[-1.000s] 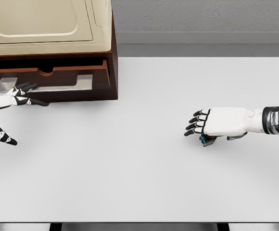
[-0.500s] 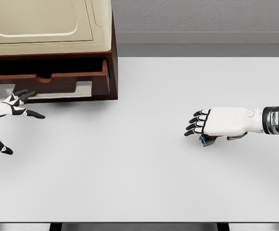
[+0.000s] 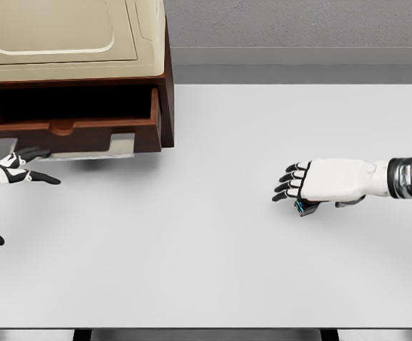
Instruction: Open the cabinet drawer with left arm, and place a switch into the drawer with right arm
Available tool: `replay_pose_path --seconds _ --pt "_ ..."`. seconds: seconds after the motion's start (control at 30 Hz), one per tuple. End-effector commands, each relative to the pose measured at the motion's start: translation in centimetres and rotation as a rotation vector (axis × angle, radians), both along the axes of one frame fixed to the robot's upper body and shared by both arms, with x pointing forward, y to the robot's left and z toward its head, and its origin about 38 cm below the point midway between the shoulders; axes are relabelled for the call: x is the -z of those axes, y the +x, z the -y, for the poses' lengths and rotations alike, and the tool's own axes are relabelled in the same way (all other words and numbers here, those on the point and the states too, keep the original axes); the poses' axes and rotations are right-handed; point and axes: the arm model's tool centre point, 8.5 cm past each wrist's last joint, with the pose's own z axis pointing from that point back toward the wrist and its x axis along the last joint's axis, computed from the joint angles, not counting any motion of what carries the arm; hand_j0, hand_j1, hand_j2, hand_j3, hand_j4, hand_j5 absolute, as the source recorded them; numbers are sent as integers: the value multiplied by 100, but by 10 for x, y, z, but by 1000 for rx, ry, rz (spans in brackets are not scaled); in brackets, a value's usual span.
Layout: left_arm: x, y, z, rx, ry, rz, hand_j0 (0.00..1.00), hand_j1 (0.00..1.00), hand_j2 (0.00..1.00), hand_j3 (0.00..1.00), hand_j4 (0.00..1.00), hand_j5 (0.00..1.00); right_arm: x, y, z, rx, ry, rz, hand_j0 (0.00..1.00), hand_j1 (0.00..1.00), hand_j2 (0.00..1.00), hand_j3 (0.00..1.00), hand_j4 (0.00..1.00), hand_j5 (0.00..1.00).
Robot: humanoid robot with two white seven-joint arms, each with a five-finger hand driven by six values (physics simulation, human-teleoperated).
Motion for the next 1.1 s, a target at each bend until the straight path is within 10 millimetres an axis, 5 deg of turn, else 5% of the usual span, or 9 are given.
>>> replay_pose_path --seconds 0.0,0.2,0.67,1.07 --pt "11 -6 -7 25 97 -4 100 100 100 100 100 100 0 0 0 3 3 -1 100 100 100 100 100 100" --pt "10 -10 -14 13 119 -20 100 100 100 100 100 100 0 0 0 3 3 -1 85 85 85 85 85 85" --pt "2 -10 -18 -4 109 -16 100 100 100 100 100 100 0 1 1 6 3 -2 89 89 89 89 89 89" --pt "-48 3 -18 -60 -28 78 100 100 100 100 100 100 0 1 2 11 2 -2 76 76 76 76 76 76"
